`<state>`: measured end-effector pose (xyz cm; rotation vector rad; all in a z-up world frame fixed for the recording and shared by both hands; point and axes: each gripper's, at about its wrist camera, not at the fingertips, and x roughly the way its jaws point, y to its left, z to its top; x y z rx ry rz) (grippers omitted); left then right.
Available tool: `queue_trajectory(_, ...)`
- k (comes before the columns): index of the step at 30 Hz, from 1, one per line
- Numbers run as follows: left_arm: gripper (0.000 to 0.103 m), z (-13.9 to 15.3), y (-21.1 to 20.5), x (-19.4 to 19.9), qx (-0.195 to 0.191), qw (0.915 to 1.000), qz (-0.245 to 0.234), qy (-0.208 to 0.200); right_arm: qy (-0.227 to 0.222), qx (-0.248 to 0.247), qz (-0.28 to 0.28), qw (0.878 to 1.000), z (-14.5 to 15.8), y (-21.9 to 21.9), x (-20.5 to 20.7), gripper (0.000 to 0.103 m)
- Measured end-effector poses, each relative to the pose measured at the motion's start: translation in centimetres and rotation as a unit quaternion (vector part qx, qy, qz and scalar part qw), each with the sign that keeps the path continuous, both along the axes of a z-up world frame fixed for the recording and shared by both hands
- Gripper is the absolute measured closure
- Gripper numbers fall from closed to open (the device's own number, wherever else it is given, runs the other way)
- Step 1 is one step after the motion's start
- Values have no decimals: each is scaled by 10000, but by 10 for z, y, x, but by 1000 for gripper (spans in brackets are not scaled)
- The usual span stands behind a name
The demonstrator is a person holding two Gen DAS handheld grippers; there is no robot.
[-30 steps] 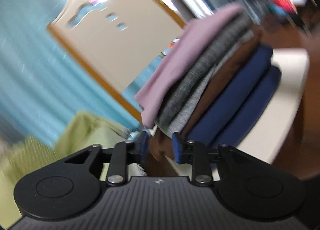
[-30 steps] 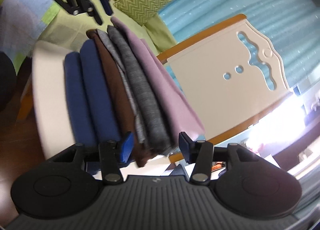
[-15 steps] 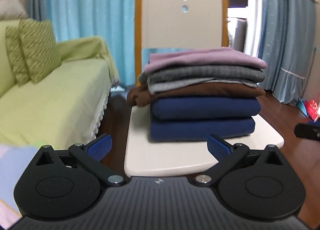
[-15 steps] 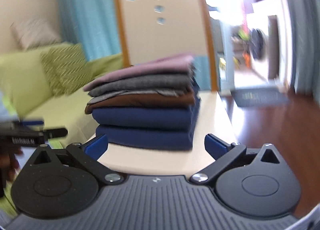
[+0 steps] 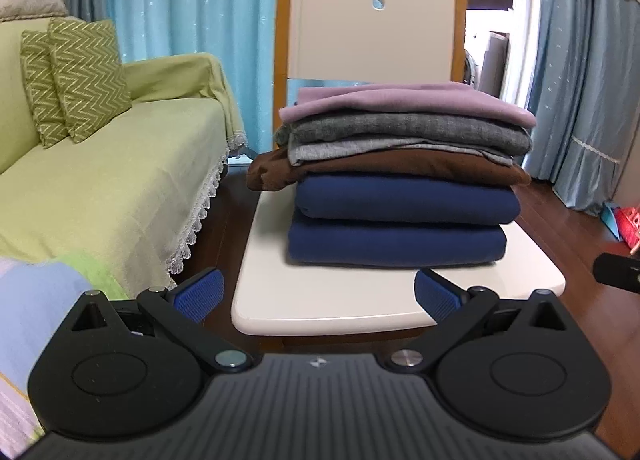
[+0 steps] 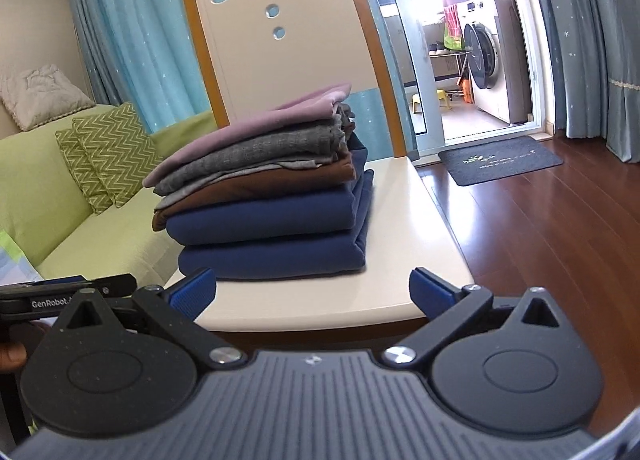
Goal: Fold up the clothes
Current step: 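Open both grippers and withdraw from the stacked clothes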
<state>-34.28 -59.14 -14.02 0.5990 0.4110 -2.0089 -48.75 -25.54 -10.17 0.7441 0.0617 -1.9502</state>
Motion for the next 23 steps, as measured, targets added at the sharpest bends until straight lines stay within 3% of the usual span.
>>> queue_trajectory(8,1,-1,-5,-4,129,9998,40,160,-38,35,26,10000,-2,-6,-5,1)
queue_trajectory(23,1,-2,-5,-23,-47,9998,-129,160,-15,71,36,10000,-3,-9,-11,1)
